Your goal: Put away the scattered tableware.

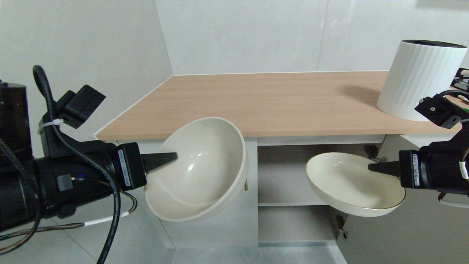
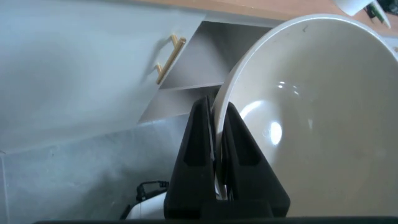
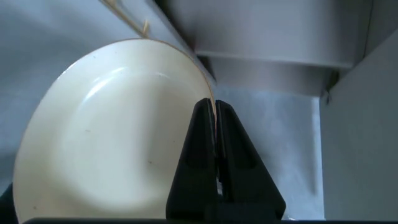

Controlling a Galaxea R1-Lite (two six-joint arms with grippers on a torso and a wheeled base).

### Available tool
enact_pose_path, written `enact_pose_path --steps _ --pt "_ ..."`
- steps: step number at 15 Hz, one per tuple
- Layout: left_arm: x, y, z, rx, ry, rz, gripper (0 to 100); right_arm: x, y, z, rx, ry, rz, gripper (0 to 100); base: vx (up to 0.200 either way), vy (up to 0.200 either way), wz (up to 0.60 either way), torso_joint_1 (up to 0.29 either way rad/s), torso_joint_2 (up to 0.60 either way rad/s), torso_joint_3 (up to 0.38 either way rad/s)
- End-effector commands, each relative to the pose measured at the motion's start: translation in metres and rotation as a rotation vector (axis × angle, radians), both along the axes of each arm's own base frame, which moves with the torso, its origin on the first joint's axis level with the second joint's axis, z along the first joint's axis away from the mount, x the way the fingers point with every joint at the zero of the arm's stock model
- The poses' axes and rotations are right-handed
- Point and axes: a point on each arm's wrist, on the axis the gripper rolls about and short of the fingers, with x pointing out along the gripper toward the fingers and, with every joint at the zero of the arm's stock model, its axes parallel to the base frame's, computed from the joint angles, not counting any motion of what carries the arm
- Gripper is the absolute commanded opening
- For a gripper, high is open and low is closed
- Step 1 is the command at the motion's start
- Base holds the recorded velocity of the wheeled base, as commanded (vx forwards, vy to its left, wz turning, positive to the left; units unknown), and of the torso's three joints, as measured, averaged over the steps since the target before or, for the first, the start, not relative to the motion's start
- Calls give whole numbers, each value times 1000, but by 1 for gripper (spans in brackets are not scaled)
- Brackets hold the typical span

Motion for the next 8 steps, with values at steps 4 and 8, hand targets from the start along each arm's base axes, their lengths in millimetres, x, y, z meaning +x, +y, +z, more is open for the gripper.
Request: enact_pose_path --steps 4,8 --pt "1 -1 -1 3 6 0 0 3 1 -14 1 -21 1 0 0 0 0 0 0 0" --pt "1 -1 -1 2 6 -2 0 4 2 -17 -17 -27 12 0 0 0 0 -65 212 138"
